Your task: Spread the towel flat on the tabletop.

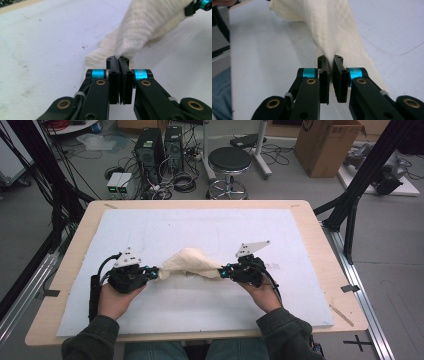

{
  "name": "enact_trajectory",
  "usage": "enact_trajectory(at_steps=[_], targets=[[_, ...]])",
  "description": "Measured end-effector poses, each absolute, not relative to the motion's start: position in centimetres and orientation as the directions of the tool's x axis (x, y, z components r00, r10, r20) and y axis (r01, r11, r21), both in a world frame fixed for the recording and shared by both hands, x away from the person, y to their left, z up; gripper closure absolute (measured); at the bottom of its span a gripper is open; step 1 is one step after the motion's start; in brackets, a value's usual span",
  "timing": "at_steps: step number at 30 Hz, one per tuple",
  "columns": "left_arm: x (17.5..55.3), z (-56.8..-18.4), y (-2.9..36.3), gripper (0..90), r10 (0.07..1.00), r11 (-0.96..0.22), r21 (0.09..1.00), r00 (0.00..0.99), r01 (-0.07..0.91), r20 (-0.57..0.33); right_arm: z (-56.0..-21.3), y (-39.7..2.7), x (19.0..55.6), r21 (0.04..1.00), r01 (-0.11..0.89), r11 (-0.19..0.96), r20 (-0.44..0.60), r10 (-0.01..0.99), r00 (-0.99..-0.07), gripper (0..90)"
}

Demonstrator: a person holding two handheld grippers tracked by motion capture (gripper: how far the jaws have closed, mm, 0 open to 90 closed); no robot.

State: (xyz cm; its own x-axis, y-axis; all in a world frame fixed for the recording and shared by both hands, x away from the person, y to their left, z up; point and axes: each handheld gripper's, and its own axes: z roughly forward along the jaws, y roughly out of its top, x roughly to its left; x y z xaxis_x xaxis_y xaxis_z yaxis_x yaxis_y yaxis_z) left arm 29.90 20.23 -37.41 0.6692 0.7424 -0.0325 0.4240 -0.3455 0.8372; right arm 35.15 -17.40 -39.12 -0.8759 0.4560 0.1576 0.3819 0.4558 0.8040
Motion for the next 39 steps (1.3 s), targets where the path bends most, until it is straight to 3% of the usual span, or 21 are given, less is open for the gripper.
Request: enact_trajectory(at_steps=[9,17,19,25,32,39], targets=[[29.6,-36.0,21.0,87.4,0.746,-0.357,0.849,0.666,0.389,0.009,-36.8,-18.6,33.6,0.813,0.353,0.464,0.156,0.411,-0.898,84.0],[32.6,-37.3,20.9,85.8,0.791,-0.330,0.824,0.611,0.461,-0.025,-37.6,-16.6,33.0,0.797,0.356,0.488,0.188,0.361,-0.914,83.9],[33.8,-37.9,20.5,79.1,0.803,-0.299,0.819,0.593,0.490,-0.061,-38.8,-15.0,33.8,0.769,0.374,0.518,0.188,0.377,-0.907,83.9],[33.7,-37.5,20.9,62.0,0.808,-0.281,0.836,0.587,0.470,-0.059,-40.4,-13.1,36.1,0.753,0.428,0.500,0.197,0.448,-0.872,84.0],[31.6,-36.6,22.4,57.5,0.788,-0.233,0.881,0.611,0.411,-0.077,-40.8,-14.4,38.2,0.752,0.495,0.436,0.224,0.537,-0.813,84.1],[29.3,-38.1,20.1,57.3,0.695,-0.246,0.889,0.710,0.386,-0.116,-40.6,-14.8,38.4,0.753,0.508,0.418,0.229,0.558,-0.798,83.4]])
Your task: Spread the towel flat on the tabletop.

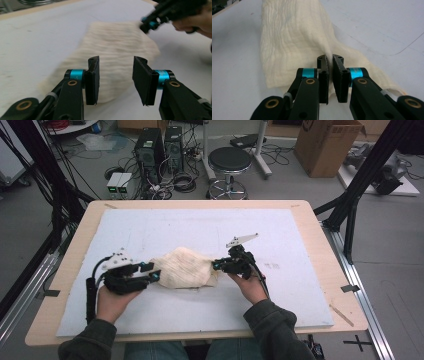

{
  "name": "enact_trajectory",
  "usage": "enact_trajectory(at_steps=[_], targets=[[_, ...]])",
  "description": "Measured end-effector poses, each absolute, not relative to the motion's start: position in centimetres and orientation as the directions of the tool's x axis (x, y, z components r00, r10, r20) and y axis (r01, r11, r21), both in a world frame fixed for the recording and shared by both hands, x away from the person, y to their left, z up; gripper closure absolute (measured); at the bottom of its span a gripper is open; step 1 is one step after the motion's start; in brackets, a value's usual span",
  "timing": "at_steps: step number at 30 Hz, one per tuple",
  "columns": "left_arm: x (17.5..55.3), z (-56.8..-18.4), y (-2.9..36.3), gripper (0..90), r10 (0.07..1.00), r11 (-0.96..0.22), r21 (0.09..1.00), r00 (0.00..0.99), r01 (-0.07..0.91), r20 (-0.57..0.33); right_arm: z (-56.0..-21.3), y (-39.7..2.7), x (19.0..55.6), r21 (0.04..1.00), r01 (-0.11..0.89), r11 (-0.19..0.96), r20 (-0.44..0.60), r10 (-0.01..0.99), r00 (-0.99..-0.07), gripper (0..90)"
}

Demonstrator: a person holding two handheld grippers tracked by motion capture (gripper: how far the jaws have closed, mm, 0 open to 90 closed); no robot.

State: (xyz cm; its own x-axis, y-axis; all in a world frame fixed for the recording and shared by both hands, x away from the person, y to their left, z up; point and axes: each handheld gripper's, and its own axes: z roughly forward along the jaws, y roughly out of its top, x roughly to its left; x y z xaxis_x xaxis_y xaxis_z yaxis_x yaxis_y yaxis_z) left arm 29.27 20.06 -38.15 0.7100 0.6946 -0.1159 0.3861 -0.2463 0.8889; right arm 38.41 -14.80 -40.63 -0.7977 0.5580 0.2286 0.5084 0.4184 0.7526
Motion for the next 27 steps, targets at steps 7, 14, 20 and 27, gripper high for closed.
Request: enact_trajectory(at_steps=[7,14,20,27], targets=[[28.8,-40.9,14.0,52.4,0.587,-0.402,0.839,0.806,0.365,-0.070,-39.9,-14.5,38.1,0.767,0.489,0.415,0.223,0.542,-0.810,82.9],[30.6,-42.4,10.7,45.4,0.613,-0.448,0.802,0.789,0.395,-0.046,-39.2,-14.0,36.8,0.783,0.464,0.414,0.234,0.496,-0.836,82.5],[31.4,-43.3,8.9,66.7,0.619,-0.537,0.755,0.784,0.375,0.051,-39.0,-13.6,36.4,0.792,0.452,0.410,0.241,0.471,-0.849,82.3],[31.3,-41.6,10.8,86.3,0.571,-0.523,0.781,0.820,0.340,0.026,-38.5,-14.5,36.4,0.801,0.454,0.391,0.244,0.480,-0.843,82.0]])
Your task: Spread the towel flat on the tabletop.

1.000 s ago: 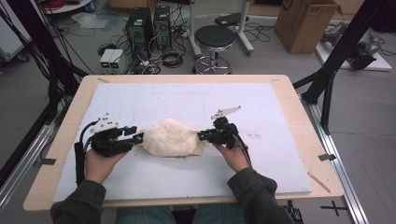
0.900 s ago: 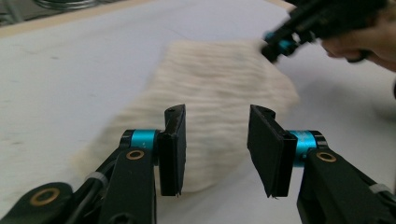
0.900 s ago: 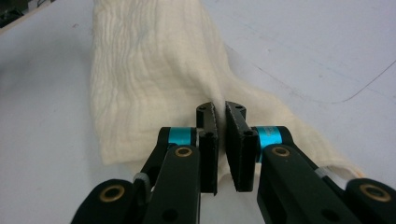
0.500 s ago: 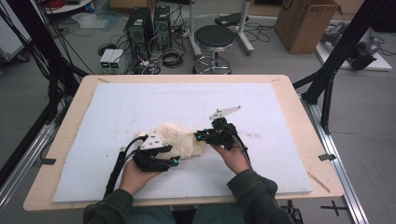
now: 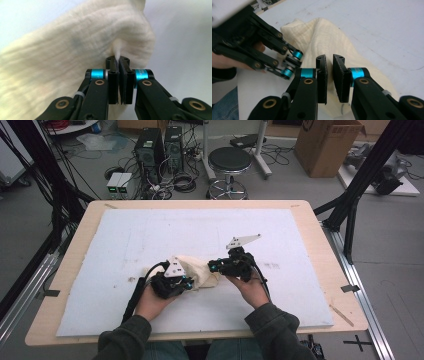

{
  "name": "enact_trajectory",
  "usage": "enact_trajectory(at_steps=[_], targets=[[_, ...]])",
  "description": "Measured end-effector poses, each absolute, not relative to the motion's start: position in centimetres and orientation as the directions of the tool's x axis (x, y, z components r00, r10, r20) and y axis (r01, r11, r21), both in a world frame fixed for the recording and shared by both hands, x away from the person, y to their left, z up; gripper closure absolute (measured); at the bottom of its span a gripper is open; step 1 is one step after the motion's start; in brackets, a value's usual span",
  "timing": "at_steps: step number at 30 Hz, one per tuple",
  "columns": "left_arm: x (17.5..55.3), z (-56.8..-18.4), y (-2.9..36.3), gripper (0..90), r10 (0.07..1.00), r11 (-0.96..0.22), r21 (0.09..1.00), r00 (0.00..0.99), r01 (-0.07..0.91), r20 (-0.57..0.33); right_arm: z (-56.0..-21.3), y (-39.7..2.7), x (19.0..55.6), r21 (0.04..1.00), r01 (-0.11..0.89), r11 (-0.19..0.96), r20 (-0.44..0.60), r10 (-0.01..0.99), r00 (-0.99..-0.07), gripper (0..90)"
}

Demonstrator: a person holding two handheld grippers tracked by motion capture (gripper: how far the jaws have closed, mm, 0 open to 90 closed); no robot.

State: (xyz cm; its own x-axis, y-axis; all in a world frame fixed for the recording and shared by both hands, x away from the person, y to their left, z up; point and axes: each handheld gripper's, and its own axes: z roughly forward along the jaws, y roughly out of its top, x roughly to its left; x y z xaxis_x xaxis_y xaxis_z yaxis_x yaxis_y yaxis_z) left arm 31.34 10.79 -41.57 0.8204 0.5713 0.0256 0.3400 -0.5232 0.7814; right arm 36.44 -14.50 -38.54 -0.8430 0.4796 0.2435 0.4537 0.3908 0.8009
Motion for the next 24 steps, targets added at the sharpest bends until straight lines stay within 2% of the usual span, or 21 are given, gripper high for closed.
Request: enact_trajectory(at_steps=[5,12,16,20,24], targets=[[31.3,-38.5,13.8,86.4,0.534,-0.481,0.816,0.845,0.321,-0.017,-37.9,-14.6,35.9,0.813,0.436,0.387,0.236,0.465,-0.853,82.5],[30.4,-35.3,16.1,87.1,0.475,-0.475,0.839,0.880,0.265,-0.008,-36.7,-14.3,34.4,0.825,0.383,0.415,0.198,0.423,-0.885,81.4],[29.8,-34.8,17.1,87.1,0.431,-0.475,0.843,0.902,0.251,-0.025,-37.6,-14.6,34.4,0.808,0.380,0.450,0.183,0.421,-0.888,73.7],[28.5,-35.5,18.6,87.1,0.347,-0.541,0.808,0.937,0.234,-0.039,-39.0,-14.9,34.5,0.795,0.391,0.465,0.191,0.420,-0.887,61.5],[28.0,-36.8,19.2,87.0,0.303,-0.611,0.759,0.952,0.224,-0.038,-40.3,-14.5,34.0,0.783,0.365,0.504,0.181,0.377,-0.909,56.6]])
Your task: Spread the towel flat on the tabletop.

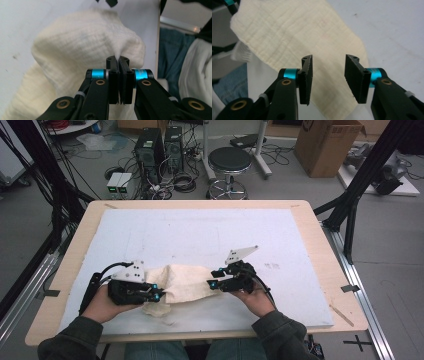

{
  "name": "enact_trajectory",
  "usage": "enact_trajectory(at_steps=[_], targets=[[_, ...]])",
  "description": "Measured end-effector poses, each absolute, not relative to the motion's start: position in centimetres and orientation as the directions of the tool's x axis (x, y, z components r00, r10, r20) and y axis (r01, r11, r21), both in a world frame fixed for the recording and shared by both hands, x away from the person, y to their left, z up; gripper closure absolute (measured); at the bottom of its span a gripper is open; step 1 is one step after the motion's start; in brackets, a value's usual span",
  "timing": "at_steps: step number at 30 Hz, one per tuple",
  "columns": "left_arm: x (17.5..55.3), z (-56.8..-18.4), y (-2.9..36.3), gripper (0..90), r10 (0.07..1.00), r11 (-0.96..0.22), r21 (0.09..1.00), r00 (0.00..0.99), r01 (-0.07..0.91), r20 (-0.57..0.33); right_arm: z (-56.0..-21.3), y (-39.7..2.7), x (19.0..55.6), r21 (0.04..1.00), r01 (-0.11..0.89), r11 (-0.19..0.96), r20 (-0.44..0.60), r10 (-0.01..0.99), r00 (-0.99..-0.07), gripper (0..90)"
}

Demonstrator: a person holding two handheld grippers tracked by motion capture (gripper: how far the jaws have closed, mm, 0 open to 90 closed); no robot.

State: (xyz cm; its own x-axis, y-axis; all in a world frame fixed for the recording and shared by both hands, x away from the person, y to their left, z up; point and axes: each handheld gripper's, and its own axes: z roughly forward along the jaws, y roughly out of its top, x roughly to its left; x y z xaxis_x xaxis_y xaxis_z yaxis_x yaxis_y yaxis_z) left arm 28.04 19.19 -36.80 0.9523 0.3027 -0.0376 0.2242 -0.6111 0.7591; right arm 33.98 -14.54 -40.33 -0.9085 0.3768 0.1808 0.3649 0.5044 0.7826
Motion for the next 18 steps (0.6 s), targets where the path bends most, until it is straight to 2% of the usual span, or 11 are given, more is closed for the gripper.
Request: enact_trajectory(at_steps=[4,6,10,11,12,18], targets=[[28.0,-39.1,20.1,86.8,0.326,-0.583,0.765,0.941,0.274,-0.089,-41.6,-13.9,33.4,0.757,0.327,0.565,0.154,0.333,-0.930,52.6],[28.0,-39.5,20.2,86.8,0.332,-0.577,0.768,0.939,0.278,-0.091,-42.3,-13.7,33.2,0.731,0.304,0.610,0.133,0.309,-0.942,53.5],[28.5,-41.1,20.3,86.6,0.359,-0.563,0.764,0.926,0.317,-0.119,-43.5,-13.2,32.9,0.687,0.285,0.669,0.109,0.293,-0.950,69.0],[28.5,-41.1,20.3,86.6,0.359,-0.563,0.764,0.926,0.317,-0.119,-43.5,-13.2,32.9,0.687,0.285,0.669,0.109,0.293,-0.950,69.0],[28.5,-41.3,20.2,86.6,0.360,-0.563,0.763,0.925,0.318,-0.120,-43.4,-13.4,33.0,0.694,0.282,0.663,0.108,0.292,-0.950,77.5],[28.1,-41.2,19.8,86.5,0.343,-0.569,0.768,0.934,0.294,-0.102,-42.5,-14.3,32.7,0.703,0.321,0.635,0.147,0.312,-0.939,81.7]])
